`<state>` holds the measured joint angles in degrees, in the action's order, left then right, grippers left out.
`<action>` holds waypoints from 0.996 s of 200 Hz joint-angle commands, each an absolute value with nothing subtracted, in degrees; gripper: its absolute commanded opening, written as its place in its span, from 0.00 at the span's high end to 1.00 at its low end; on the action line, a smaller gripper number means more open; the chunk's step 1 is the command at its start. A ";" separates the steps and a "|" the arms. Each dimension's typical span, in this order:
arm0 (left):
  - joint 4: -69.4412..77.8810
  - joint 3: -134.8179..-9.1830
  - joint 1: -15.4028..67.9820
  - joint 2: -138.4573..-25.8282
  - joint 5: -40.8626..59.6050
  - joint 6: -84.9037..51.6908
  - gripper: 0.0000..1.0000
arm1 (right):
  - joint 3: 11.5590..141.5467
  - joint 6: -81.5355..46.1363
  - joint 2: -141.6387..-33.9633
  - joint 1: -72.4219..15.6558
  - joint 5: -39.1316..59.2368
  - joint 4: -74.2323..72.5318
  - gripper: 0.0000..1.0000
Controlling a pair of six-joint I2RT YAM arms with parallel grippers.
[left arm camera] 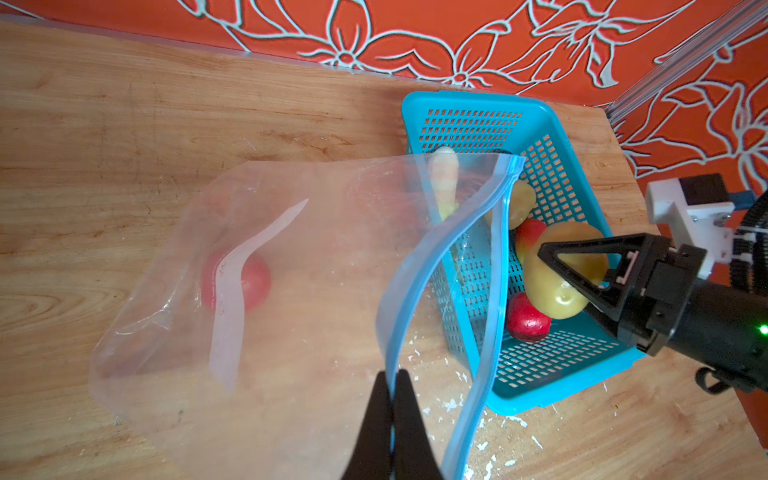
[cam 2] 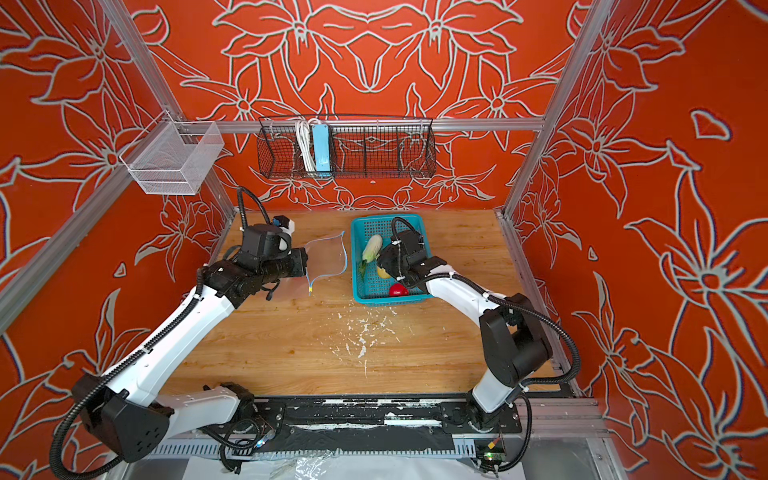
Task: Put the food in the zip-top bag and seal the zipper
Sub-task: 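Carry the held yellow potato toward the bag opening beside the left gripper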
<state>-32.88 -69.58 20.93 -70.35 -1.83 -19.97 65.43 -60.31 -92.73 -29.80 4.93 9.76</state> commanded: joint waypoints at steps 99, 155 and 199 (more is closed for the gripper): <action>-32.79 -69.61 20.48 -70.27 -1.94 -19.80 1.00 | 64.15 -56.10 -85.62 -31.36 9.23 5.39 0.56; -32.78 -69.48 20.48 -70.53 -2.17 -20.03 1.00 | 65.59 -52.23 -84.81 -34.07 9.85 3.43 0.57; -32.78 -69.52 20.47 -71.06 -1.76 -19.98 1.00 | 68.23 -48.10 -85.44 -36.89 8.08 3.34 0.57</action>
